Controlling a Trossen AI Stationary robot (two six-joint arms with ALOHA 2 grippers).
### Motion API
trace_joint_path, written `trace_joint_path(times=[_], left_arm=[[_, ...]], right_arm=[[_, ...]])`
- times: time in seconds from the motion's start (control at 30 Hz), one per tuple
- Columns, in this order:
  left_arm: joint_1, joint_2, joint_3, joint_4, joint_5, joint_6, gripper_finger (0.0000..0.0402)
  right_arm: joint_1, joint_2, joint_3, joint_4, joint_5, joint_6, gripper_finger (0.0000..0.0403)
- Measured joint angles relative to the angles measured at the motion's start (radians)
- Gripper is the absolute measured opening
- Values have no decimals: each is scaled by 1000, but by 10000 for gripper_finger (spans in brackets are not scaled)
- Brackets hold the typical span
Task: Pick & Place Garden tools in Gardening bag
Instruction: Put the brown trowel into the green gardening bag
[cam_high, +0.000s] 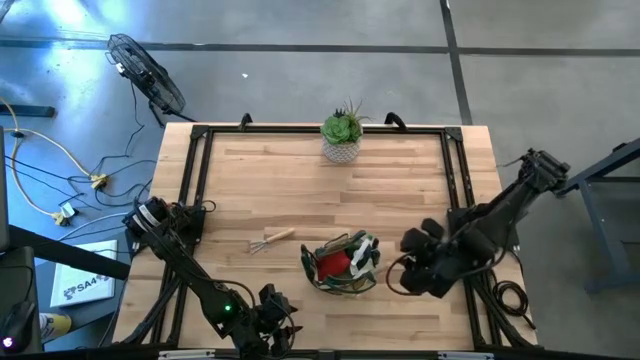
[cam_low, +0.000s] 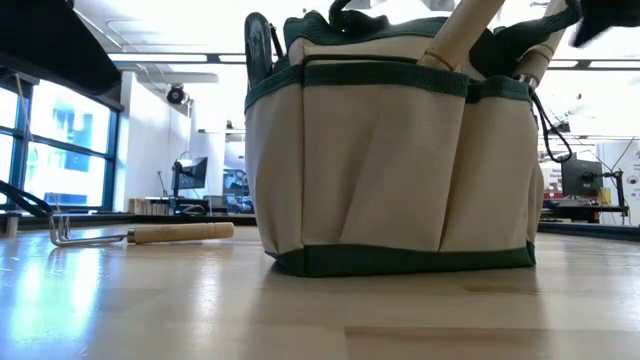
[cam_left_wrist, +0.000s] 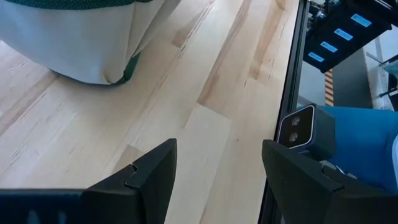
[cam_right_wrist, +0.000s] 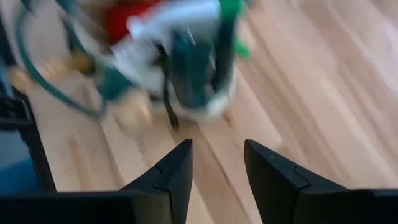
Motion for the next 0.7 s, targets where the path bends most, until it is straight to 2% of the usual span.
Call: trace_joint_path(times=[0.1,0.27,0.7], left_arm=[[0,0,0,7,1,-3,230],[0,0,0,25,1,-3,230],[0,0,0,45,1,2,230]], right_arm=[[-47,8,0,136,-10,-120,135],[-103,33,0,295,-133,-250,135],[-131,45,0,317,-128,-311,135]])
